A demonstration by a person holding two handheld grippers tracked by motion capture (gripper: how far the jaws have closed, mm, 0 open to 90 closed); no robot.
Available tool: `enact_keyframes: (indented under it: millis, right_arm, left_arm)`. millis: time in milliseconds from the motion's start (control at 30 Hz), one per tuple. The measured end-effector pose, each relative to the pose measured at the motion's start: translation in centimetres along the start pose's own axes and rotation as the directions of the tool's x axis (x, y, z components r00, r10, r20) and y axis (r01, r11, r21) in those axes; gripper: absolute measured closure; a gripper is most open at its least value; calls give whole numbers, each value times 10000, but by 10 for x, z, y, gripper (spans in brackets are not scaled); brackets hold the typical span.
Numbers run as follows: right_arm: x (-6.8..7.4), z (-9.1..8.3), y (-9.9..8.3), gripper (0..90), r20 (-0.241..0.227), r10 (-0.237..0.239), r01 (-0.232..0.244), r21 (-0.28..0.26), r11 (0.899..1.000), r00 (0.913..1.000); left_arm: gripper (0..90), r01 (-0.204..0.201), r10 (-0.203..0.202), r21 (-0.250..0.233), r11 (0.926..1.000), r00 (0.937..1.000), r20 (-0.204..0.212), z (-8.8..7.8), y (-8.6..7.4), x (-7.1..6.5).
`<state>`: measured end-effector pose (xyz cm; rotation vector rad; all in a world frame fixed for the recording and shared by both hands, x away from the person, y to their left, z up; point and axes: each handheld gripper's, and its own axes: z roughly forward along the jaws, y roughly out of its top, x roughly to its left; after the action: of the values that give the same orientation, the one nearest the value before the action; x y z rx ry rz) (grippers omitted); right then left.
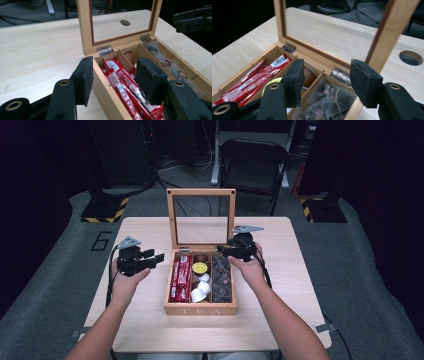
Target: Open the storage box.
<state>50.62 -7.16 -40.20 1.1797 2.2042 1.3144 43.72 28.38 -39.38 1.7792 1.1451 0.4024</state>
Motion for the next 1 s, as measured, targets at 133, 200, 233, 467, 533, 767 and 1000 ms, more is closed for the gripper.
enact_keyframes:
  millis: [133, 200, 233, 467, 533, 767, 1000]
  right_arm:
    - [9, -2, -5, 453, -44, -276, 276, 63, 9996, 9996]
    - [12, -3, -7, 453, -81, -329, 329, 33, 9995, 9994]
    - [13, -4, -8, 454, -80, -458, 458, -1, 9990, 9989]
    - [20, -8, -16, 475, -341, -770, 774, 114, 9969, 9964]
    - [22, -6, -19, 474, -460, -744, 753, 162, 9970, 9962]
    - [30, 11, -26, 457, -810, -983, 1035, 627, 9927, 9919]
    - [40, 35, -29, 451, -1045, -1067, 1175, 1030, 9877, 9888]
  left_arm:
    - [484, -132, 130, 245, 9996, 9999, 87, 3, -5, -3]
    - [484, -44, 40, 243, 9997, 9998, 178, 4, -7, -5]
    - [484, -83, 79, 211, 9997, 9998, 179, 4, -7, -7]
    - [485, -128, 128, -3, 9999, 9996, 246, 1, -5, -12]
    - [485, -176, 175, 44, 9998, 9996, 199, 0, -5, -12]
    - [484, -117, 120, -130, 9998, 9997, 200, -5, -5, -13]
    - [483, -70, 71, -238, 9997, 10000, 54, -11, -6, -8]
